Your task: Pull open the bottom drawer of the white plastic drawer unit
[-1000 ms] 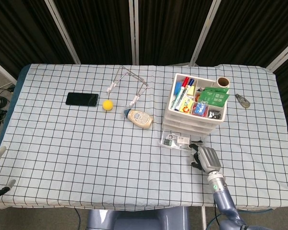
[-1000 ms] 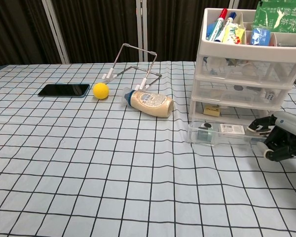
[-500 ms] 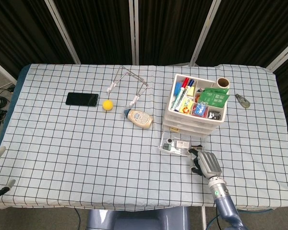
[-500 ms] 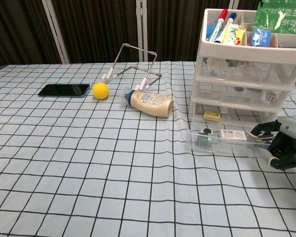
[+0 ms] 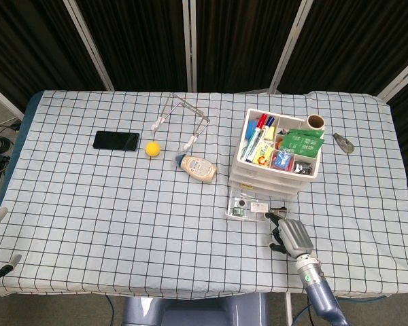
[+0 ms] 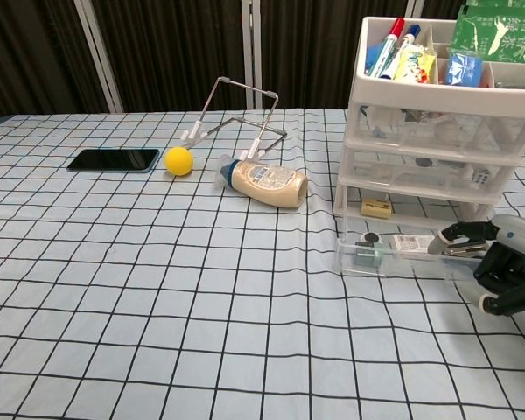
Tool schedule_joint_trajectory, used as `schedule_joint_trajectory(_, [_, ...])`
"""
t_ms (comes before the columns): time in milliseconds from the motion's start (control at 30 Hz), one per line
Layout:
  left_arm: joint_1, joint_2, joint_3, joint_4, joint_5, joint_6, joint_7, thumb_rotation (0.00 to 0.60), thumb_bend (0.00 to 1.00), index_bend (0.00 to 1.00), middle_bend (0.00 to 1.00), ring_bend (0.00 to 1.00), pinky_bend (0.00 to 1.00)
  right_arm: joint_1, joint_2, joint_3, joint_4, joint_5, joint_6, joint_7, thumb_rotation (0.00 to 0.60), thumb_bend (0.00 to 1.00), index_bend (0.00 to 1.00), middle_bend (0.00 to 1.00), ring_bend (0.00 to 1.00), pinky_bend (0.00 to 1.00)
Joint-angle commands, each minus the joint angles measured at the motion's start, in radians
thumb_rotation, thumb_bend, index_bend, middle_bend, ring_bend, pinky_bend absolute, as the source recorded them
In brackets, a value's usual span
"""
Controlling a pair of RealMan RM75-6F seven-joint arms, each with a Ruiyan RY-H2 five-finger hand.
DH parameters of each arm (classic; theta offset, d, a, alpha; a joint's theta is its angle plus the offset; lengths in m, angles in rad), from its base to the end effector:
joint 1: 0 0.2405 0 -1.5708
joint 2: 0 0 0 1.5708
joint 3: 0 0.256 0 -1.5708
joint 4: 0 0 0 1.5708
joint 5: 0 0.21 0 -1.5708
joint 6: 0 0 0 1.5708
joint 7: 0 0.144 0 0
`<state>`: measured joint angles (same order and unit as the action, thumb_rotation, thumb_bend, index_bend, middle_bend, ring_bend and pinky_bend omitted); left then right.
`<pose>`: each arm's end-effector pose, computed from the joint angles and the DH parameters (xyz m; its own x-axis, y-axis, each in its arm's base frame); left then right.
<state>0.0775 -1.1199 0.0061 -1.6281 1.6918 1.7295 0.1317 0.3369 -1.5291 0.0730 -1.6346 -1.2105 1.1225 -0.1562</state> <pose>-0.2967 0.1174 0.1718 0.4901 -0.1278 0.8622 0.8668 -0.0325 -0.4976 -0.2318 -0.2308 -0.0126 0.1063 -0.3755 0.9207 -0.9943 -0.0408 0.0982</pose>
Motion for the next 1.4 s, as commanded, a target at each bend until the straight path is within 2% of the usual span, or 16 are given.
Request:
schedule_joint_trajectory(33, [0.000,0.000,0.000,0.000,0.000,0.000,0.000,0.600,0.00,0.00,0.00,0.00,0.00,0.001,0.002,-0.003,0.002,0.003,-0.008,0.005,0.600,0.36,0.25,0.91,0.94,0.84])
schedule_joint_trajectory(233, [0.001,0.001,-0.001,-0.001,0.000,0.002,-0.002,0.600,0.00,0.00,0.00,0.00,0.00,-0.003,0.011,-0.009,-0.018,-0.030,0.006,0.023,0.600,0.25,0.23,0.91,0.94,0.84])
schedule_joint_trajectory(433, [0.003,0.001,-0.003,0.001,0.000,0.009,-0.006,0.600,0.00,0.00,0.00,0.00,0.00,-0.005,0.023,-0.004,-0.062,-0.073,0.049,-0.005,0.600,0.20,0.22,0.91,0.94,0.84])
schedule_joint_trajectory(600, [0.004,0.000,-0.003,0.003,0.003,0.012,-0.006,0.600,0.00,0.00,0.00,0.00,0.00,0.011,0.041,0.022,-0.131,-0.081,0.073,-0.082,0.600,0.12,0.23,0.92,0.94,0.84])
schedule_joint_trajectory(733, [0.004,-0.001,-0.005,0.004,0.002,0.015,-0.009,0.600,0.00,0.00,0.00,0.00,0.00,0.035,0.041,0.061,-0.166,-0.058,0.094,-0.195,0.600,0.10,0.26,0.96,0.96,0.84])
schedule_joint_trajectory(933, [0.003,-0.001,-0.008,0.005,-0.004,0.013,-0.012,0.600,0.00,0.00,0.00,0.00,0.00,0.098,0.025,0.134,-0.175,0.074,0.087,-0.391,0.600,0.09,0.36,1.00,1.00,0.86])
schedule_joint_trajectory(1067, [0.004,0.000,-0.009,0.006,-0.002,0.017,-0.014,0.600,0.00,0.00,0.00,0.00,0.00,0.138,0.010,0.160,-0.158,0.151,0.082,-0.493,0.600,0.09,0.43,1.00,1.00,0.87])
schedule_joint_trajectory(1233, [0.002,0.000,-0.012,0.006,-0.012,0.011,-0.015,0.600,0.00,0.00,0.00,0.00,0.00,0.183,0.004,0.178,-0.134,0.239,0.060,-0.570,0.600,0.04,0.47,1.00,1.00,0.88])
schedule_joint_trajectory(1400, [-0.002,0.000,-0.016,0.005,-0.019,0.004,-0.013,0.600,0.00,0.00,0.00,0.00,0.00,0.230,0.010,0.173,-0.118,0.340,0.032,-0.664,0.600,0.00,0.48,1.00,1.00,0.88])
